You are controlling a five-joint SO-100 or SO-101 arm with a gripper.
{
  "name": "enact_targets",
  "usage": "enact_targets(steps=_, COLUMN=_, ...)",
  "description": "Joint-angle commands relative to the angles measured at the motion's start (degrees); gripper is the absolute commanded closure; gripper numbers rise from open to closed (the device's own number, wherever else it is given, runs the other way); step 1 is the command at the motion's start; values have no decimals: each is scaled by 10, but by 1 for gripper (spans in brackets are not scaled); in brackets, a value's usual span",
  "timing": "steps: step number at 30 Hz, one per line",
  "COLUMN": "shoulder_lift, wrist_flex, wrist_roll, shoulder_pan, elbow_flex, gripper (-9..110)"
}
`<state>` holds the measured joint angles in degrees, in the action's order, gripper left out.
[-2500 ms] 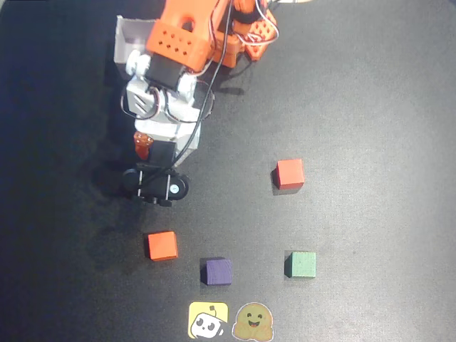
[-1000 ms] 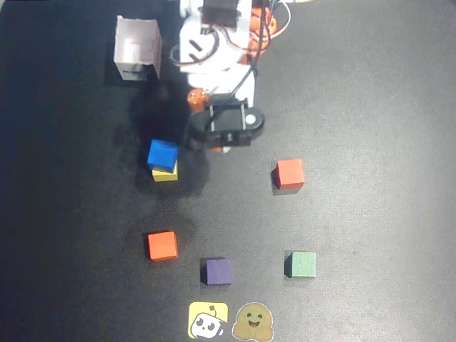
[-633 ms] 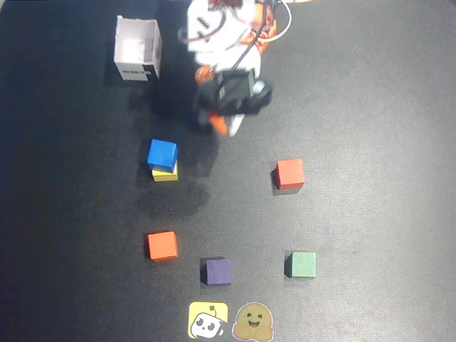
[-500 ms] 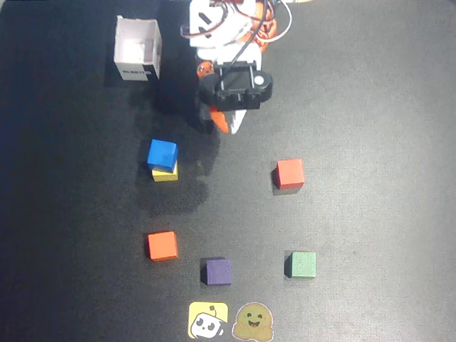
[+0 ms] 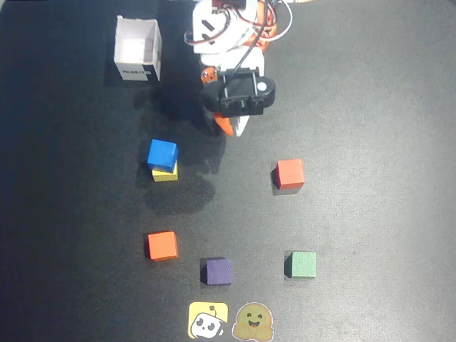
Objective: Put the blue cube on top of the yellow cube.
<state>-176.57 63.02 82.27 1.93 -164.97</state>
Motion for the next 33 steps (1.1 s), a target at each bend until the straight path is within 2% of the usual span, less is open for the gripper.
enact_targets(steps=1, shoulder_lift=-6, wrist_flex=22, wrist_roll=11, shoulder_pan=1, elbow_flex=4, gripper=101)
enact_targets(steps=13, shoulder_lift=-6, wrist_flex=91, wrist_roll=25, shoulder_pan=-1, elbow_flex=4, gripper=101)
enact_targets(steps=33, shoulder_lift=-6, wrist_flex=93, wrist_roll=18, shoulder_pan=1, elbow_flex=4, gripper=101)
